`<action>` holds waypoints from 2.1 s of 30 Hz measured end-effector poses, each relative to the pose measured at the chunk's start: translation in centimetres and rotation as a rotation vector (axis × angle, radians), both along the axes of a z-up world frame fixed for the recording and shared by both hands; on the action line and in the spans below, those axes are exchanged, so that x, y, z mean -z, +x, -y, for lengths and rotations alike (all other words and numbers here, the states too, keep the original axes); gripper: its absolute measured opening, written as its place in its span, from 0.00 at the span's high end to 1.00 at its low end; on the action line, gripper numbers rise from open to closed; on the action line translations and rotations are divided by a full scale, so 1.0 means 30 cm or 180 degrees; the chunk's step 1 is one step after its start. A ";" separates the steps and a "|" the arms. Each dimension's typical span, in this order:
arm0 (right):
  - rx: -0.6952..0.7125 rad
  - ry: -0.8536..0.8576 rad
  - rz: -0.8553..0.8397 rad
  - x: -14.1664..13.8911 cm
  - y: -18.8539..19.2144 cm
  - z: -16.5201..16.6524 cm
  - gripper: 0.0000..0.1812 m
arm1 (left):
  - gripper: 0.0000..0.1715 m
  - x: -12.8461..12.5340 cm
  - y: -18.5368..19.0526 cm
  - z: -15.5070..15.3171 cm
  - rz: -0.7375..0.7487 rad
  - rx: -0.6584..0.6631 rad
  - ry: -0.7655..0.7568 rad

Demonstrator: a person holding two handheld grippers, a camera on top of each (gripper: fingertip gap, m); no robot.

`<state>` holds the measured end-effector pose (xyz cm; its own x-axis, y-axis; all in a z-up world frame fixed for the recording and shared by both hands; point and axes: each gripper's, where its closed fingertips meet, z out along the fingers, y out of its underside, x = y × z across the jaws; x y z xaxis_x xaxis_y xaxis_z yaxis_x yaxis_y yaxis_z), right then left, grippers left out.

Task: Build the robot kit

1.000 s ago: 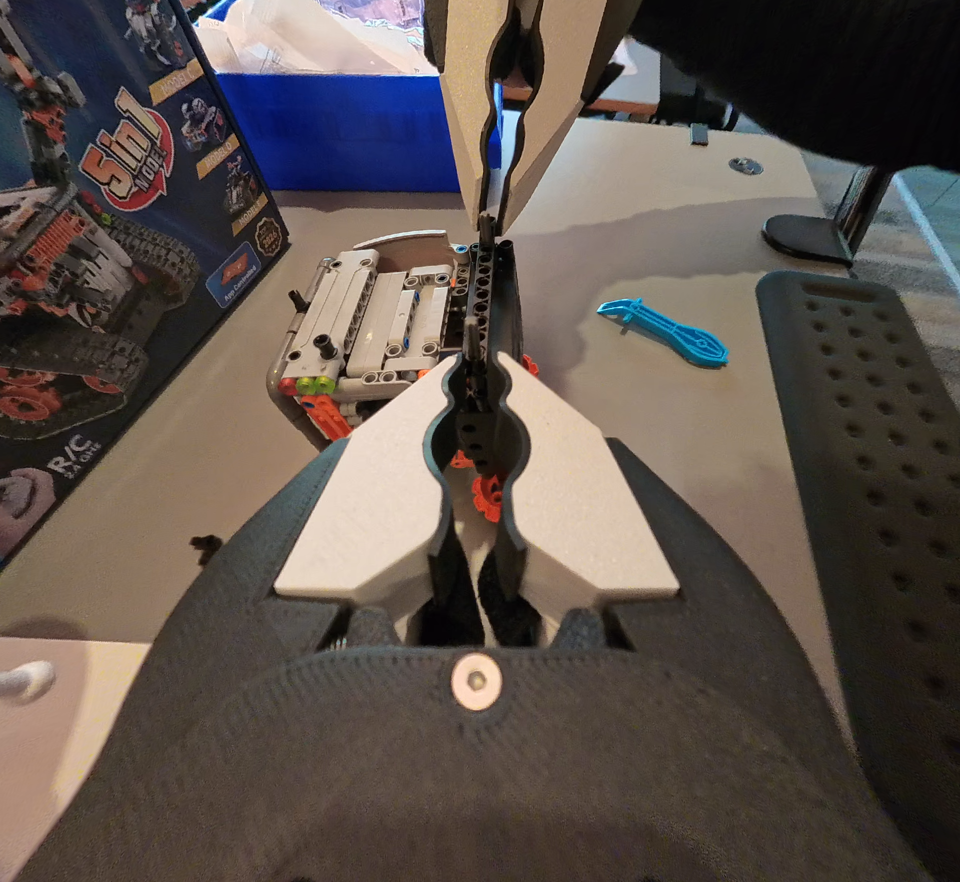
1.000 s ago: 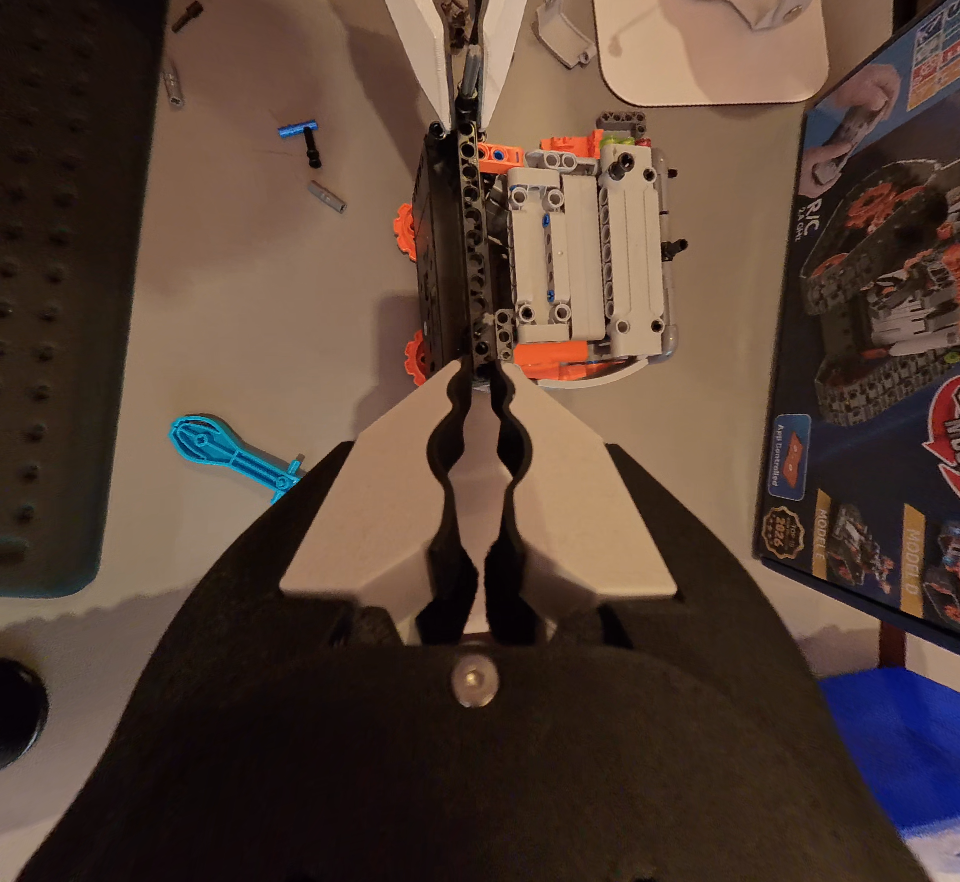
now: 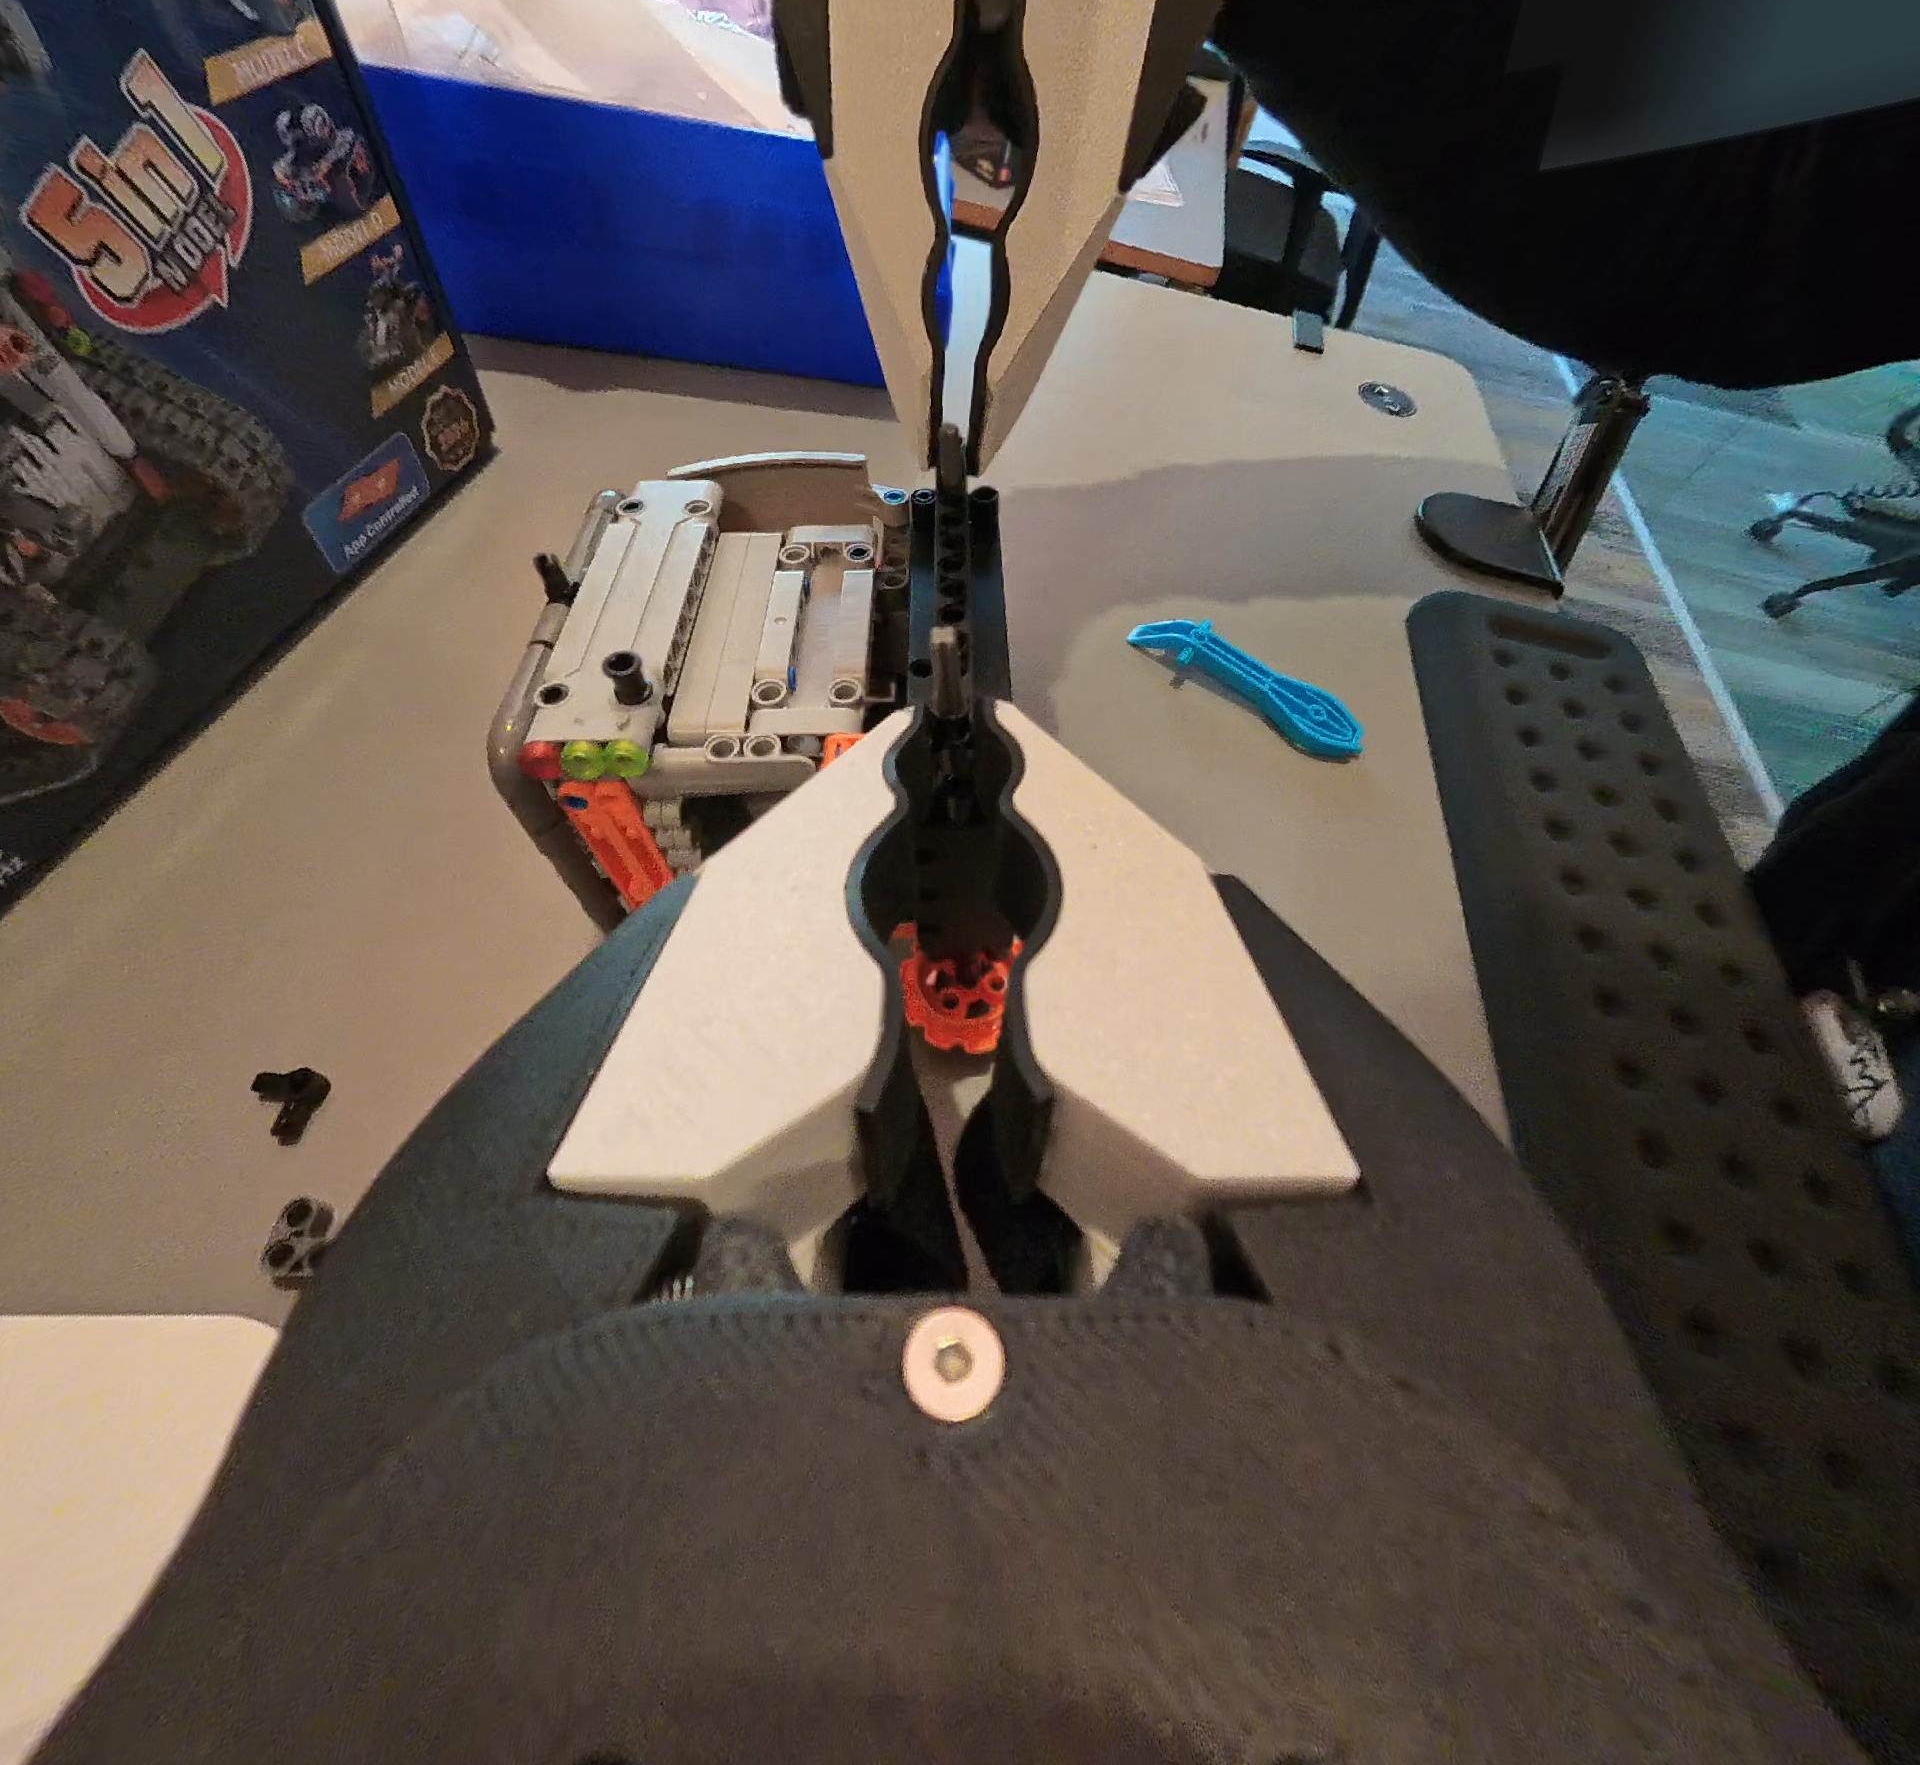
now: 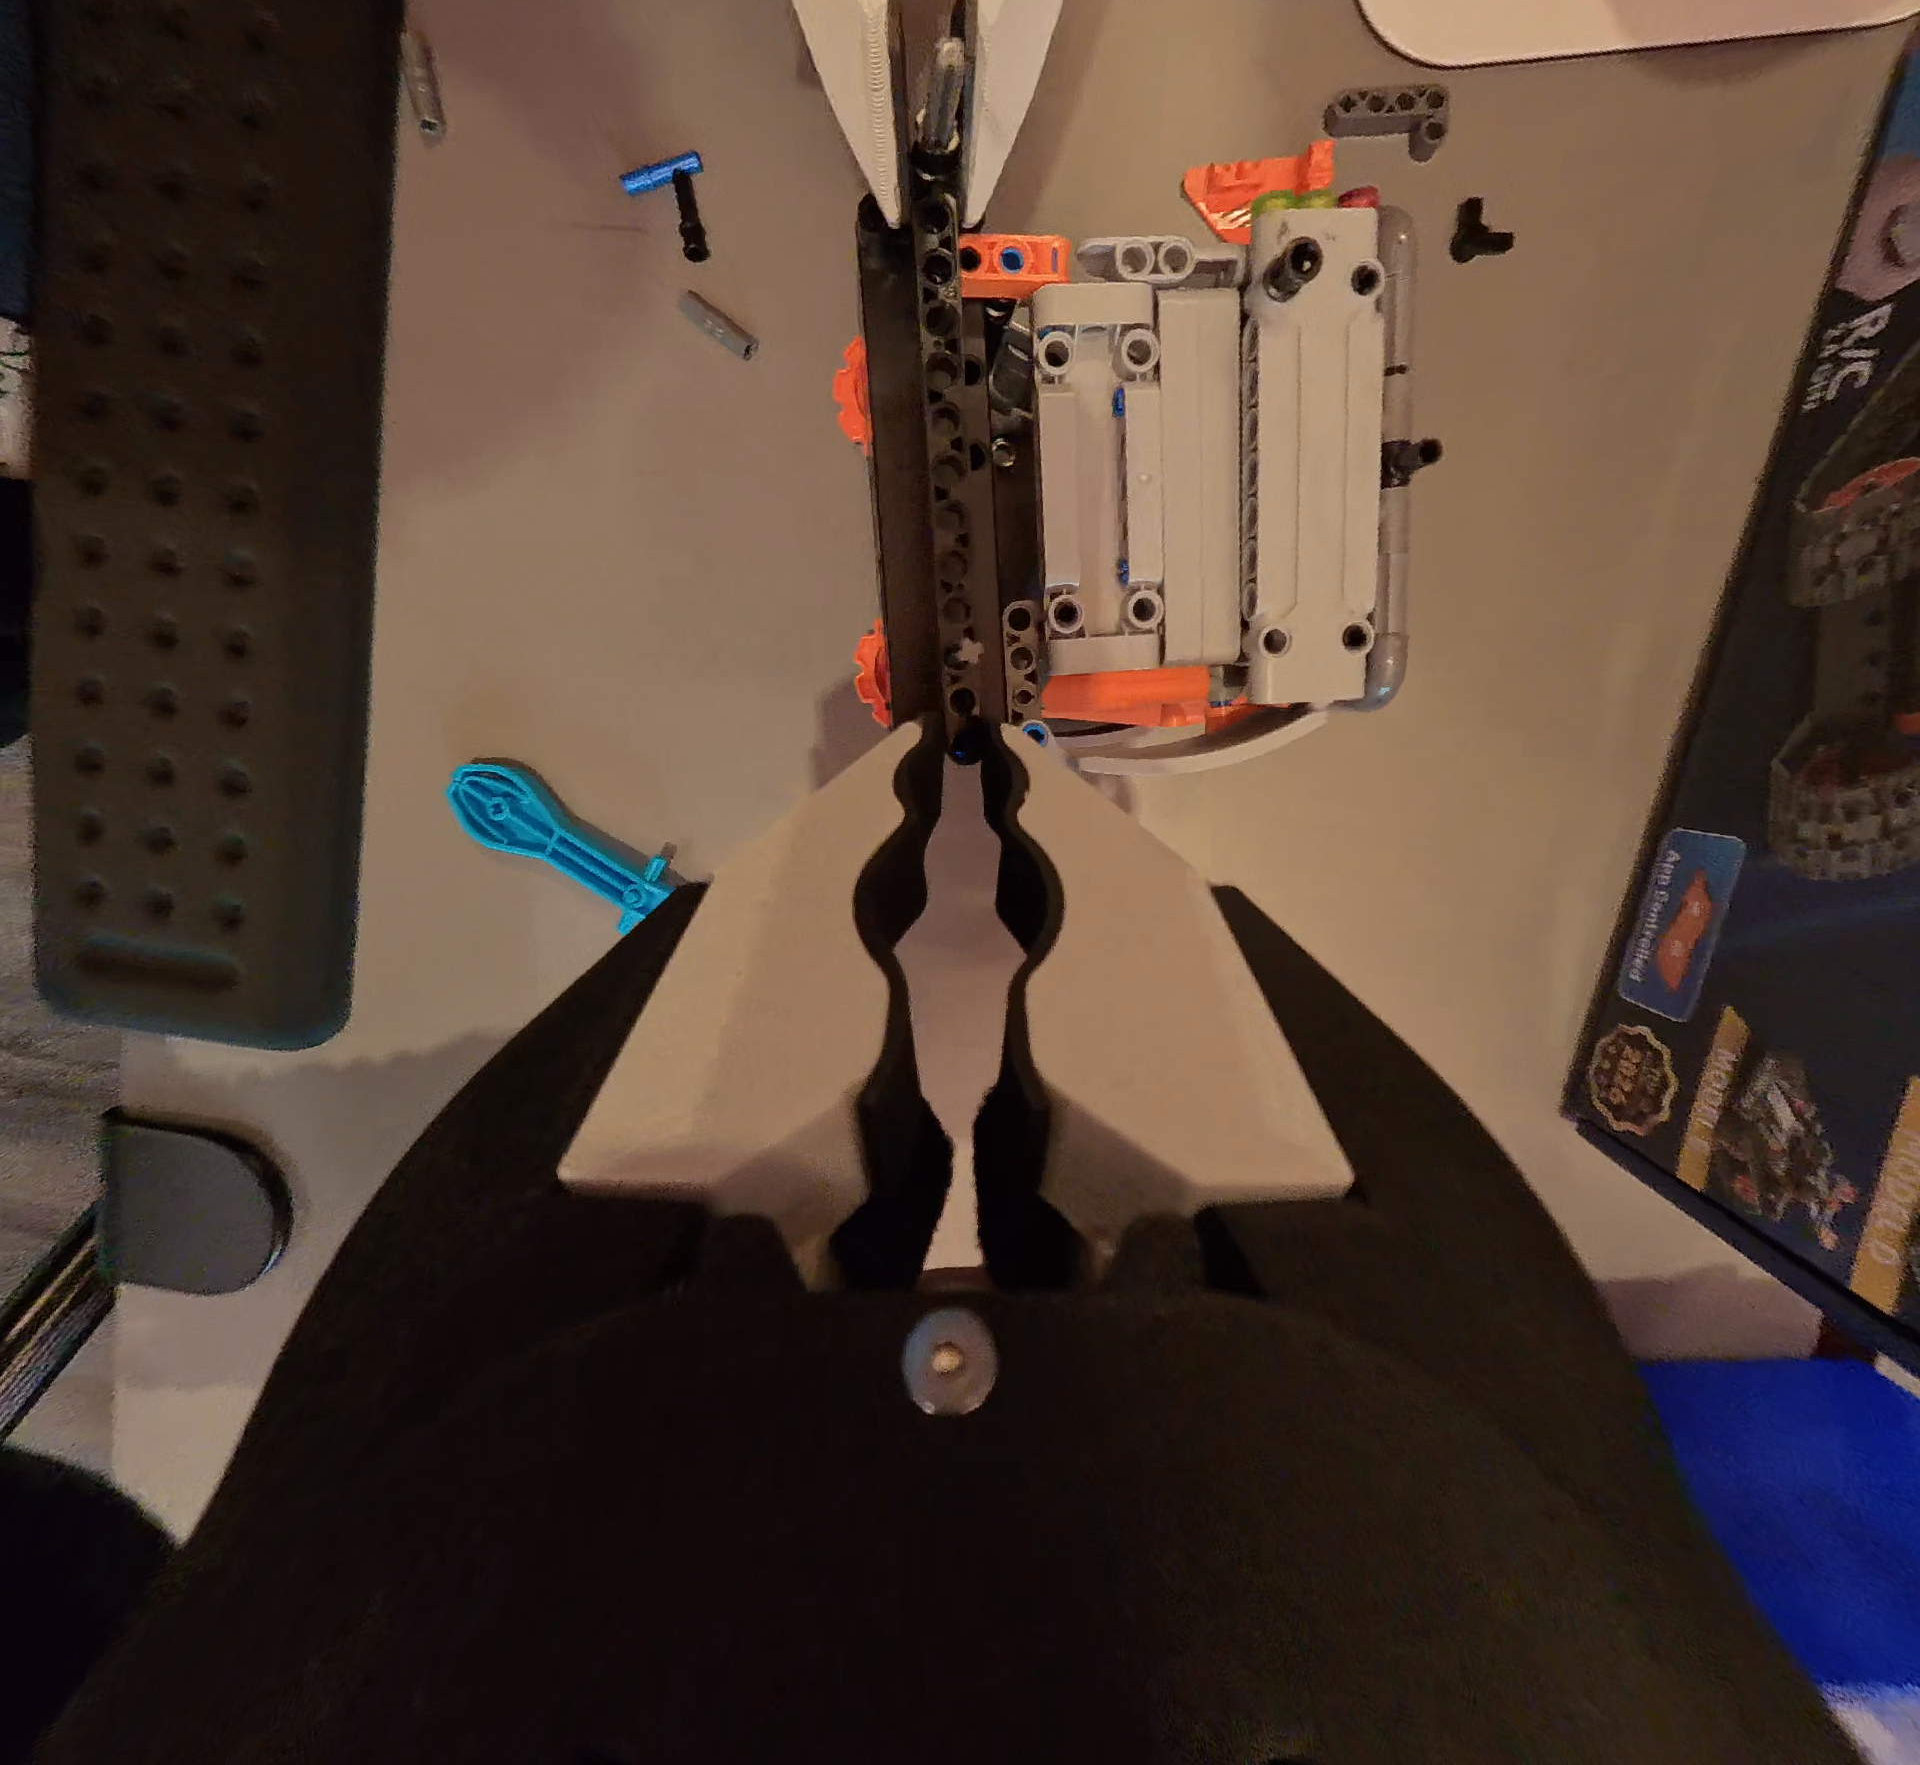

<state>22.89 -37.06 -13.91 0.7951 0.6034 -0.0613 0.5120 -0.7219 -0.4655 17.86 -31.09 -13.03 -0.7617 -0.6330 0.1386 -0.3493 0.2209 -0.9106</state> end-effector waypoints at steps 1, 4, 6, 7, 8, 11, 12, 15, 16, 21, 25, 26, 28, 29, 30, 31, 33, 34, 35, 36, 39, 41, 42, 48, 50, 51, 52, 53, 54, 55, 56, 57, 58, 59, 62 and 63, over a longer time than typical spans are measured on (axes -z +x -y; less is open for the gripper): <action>0.0010 0.0068 0.0064 0.000 0.001 0.001 0.97 | 0.95 0.000 -0.004 0.005 0.0039 -0.0003 0.0012; 0.0043 0.0236 0.0249 -0.001 0.000 -0.001 0.97 | 0.95 -0.003 -0.004 0.003 0.0093 -0.0022 0.0061; 0.0072 0.0319 0.0241 0.000 -0.008 -0.003 0.97 | 0.95 -0.002 0.000 -0.002 0.0105 -0.0024 0.0179; 0.0087 0.0349 0.0238 0.004 -0.014 -0.003 0.97 | 0.85 0.006 0.008 -0.006 0.0069 -0.0068 0.0235; 0.0102 0.0370 0.0260 0.008 -0.018 -0.001 0.97 | 0.79 0.003 0.006 0.001 0.0062 -0.0033 0.0199; 0.0174 0.0421 0.0364 0.011 -0.008 0.000 0.97 | 0.96 -0.002 0.006 0.007 0.0131 -0.0020 0.0286; 0.0178 0.0431 0.0356 0.010 -0.010 -0.001 0.97 | 0.96 0.000 0.006 0.004 0.0127 -0.0026 0.0324; 0.0149 0.0456 0.0325 0.006 -0.024 -0.007 0.97 | 0.96 0.008 0.000 -0.006 0.0099 -0.0039 0.0258; 0.0124 0.0474 0.0325 0.004 -0.030 -0.009 0.97 | 0.96 0.012 -0.001 -0.013 0.0115 -0.0067 0.0261; 0.0065 0.0527 0.0466 -0.002 -0.051 -0.024 0.97 | 0.95 0.027 -0.020 -0.029 0.0116 -0.0097 0.0141; 0.0094 0.0396 0.0260 -0.001 -0.056 -0.027 0.98 | 0.96 0.028 -0.023 -0.032 0.0093 -0.0105 0.0067; 0.0094 0.0338 0.0233 0.000 -0.055 -0.026 0.98 | 0.96 0.028 -0.021 -0.032 0.0093 -0.0109 0.0063; 0.0085 0.0243 0.0116 0.000 -0.057 -0.027 0.98 | 0.96 0.028 -0.022 -0.032 0.0057 -0.0114 0.0009; 0.0069 0.0198 0.0043 0.000 -0.060 -0.026 0.98 | 0.96 0.028 -0.023 -0.032 0.0042 -0.0110 -0.0020; 0.0055 0.0148 -0.0046 0.000 -0.061 -0.026 0.98 | 0.96 0.028 -0.024 -0.032 0.0012 -0.0108 -0.0048; 0.0040 0.0105 -0.0110 0.001 -0.062 -0.025 0.98 | 0.96 0.028 -0.024 -0.032 -0.0010 -0.0097 -0.0063; 0.0037 -0.0002 -0.0218 0.003 -0.065 -0.026 0.98 | 0.96 0.028 -0.024 -0.034 -0.0013 -0.0090 -0.0080; 0.0041 -0.0047 -0.0319 0.004 -0.067 -0.026 0.98 | 0.96 0.028 -0.024 -0.034 -0.0035 -0.0079 -0.0127; 0.0041 -0.0069 -0.0396 0.005 -0.069 -0.025 0.97 | 0.96 0.027 -0.024 -0.033 -0.0055 -0.0067 -0.0166; 0.0044 -0.0068 -0.0436 0.004 -0.071 -0.027 0.97 | 0.96 0.027 -0.024 -0.034 -0.0082 -0.0064 -0.0203; 0.0086 0.0047 -0.0462 0.001 -0.076 -0.028 0.97 | 0.95 0.023 -0.027 -0.037 -0.0064 -0.0053 -0.0127; 0.0140 0.0106 -0.0464 0.000 -0.078 -0.031 0.97 | 0.94 0.017 -0.031 -0.033 -0.0131 -0.0001 -0.0250; 0.0155 0.0137 -0.0434 0.001 -0.076 -0.033 0.97 | 0.91 0.013 -0.030 -0.039 -0.0125 -0.0012 -0.0272; 0.0365 0.0343 -0.0164 -0.028 -0.043 -0.029 0.89 | 0.95 0.014 -0.036 -0.049 -0.0051 0.0004 -0.0003; 0.0403 0.0655 -0.0106 -0.085 -0.050 -0.062 0.92 | 0.96 0.014 -0.039 -0.047 -0.0043 0.0007 -0.0037; 0.0382 0.0794 -0.0092 -0.110 -0.069 -0.090 0.92 | 0.95 0.014 -0.040 -0.048 -0.0037 0.0007 -0.0041; 0.0360 0.0883 -0.0029 -0.122 -0.090 -0.122 0.93 | 0.96 0.015 -0.040 -0.048 -0.0038 0.0008 -0.0047; 0.0295 0.0892 0.0036 -0.118 -0.116 -0.148 0.95 | 0.96 0.015 -0.041 -0.048 -0.0045 0.0011 -0.0055; 0.0220 0.0859 0.0090 -0.104 -0.141 -0.169 0.94 | 0.95 0.018 -0.041 -0.048 -0.0035 0.0015 -0.0035; 0.0165 0.0828 0.0110 -0.088 -0.163 -0.190 0.94 | 0.95 0.018 -0.040 -0.047 -0.0017 0.0012 -0.0026; 0.0126 0.0782 0.0116 -0.068 -0.178 -0.207 0.94 | 0.96 0.018 -0.040 -0.046 -0.0027 0.0017 -0.0035; 0.0113 0.0732 0.0151 -0.046 -0.182 -0.218 0.94 | 0.96 0.018 -0.040 -0.045 -0.0024 0.0020 -0.0026; 0.0099 0.0678 0.0172 -0.025 -0.184 -0.224 0.96 | 0.95 0.018 -0.040 -0.046 -0.0009 0.0015 -0.0011; 0.0086 0.0643 0.0154 -0.011 -0.189 -0.227 0.96 | 0.95 0.018 -0.040 -0.045 -0.0006 0.0009 -0.0017; 0.0103 0.0626 0.0118 -0.002 -0.194 -0.229 0.97 | 0.94 0.018 -0.042 -0.042 0.0017 -0.0008 -0.0070; 0.0115 0.0614 0.0104 -0.001 -0.193 -0.228 0.97 | 0.93 0.017 -0.044 -0.039 0.0018 -0.0003 -0.0108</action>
